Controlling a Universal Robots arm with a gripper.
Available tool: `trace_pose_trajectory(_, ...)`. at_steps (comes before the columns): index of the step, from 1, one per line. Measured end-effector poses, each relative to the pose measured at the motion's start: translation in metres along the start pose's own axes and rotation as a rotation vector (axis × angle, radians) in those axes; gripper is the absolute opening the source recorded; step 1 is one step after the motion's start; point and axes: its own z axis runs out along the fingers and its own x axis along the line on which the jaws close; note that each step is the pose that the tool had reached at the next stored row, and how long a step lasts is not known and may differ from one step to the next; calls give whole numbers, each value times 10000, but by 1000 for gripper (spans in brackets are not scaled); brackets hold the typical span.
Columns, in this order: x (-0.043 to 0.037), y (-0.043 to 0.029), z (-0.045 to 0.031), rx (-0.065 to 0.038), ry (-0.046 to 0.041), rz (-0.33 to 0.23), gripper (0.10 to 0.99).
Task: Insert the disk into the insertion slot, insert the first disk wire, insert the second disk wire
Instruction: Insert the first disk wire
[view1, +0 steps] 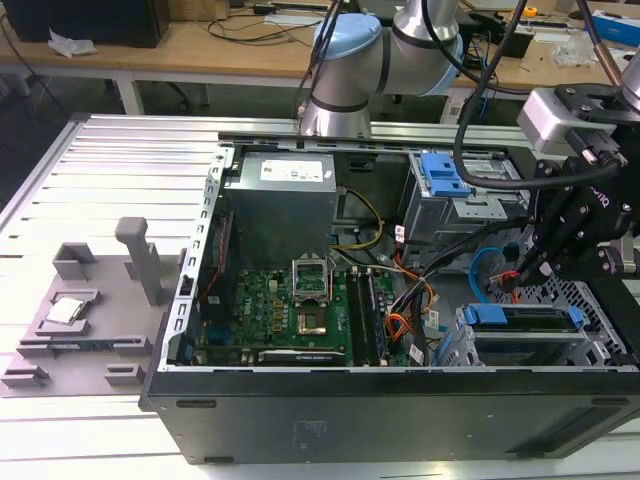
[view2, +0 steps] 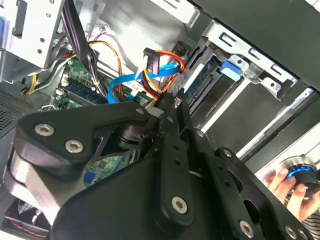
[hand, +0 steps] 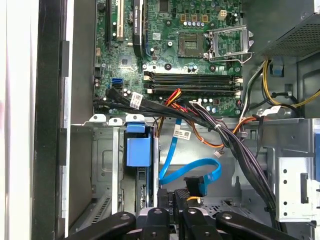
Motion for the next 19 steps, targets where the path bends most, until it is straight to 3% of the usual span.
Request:
trace_pose_trajectory(3, 110, -3, 0, 0, 3, -1, 169)
trace_pose_trajectory(5, 181, -43, 43, -2, 1, 0, 169)
trace_pose_trajectory(10, 190, -115, 120, -3, 5, 0, 169)
trace_pose_trajectory(19, 191, -200, 193, -2, 4, 1, 169)
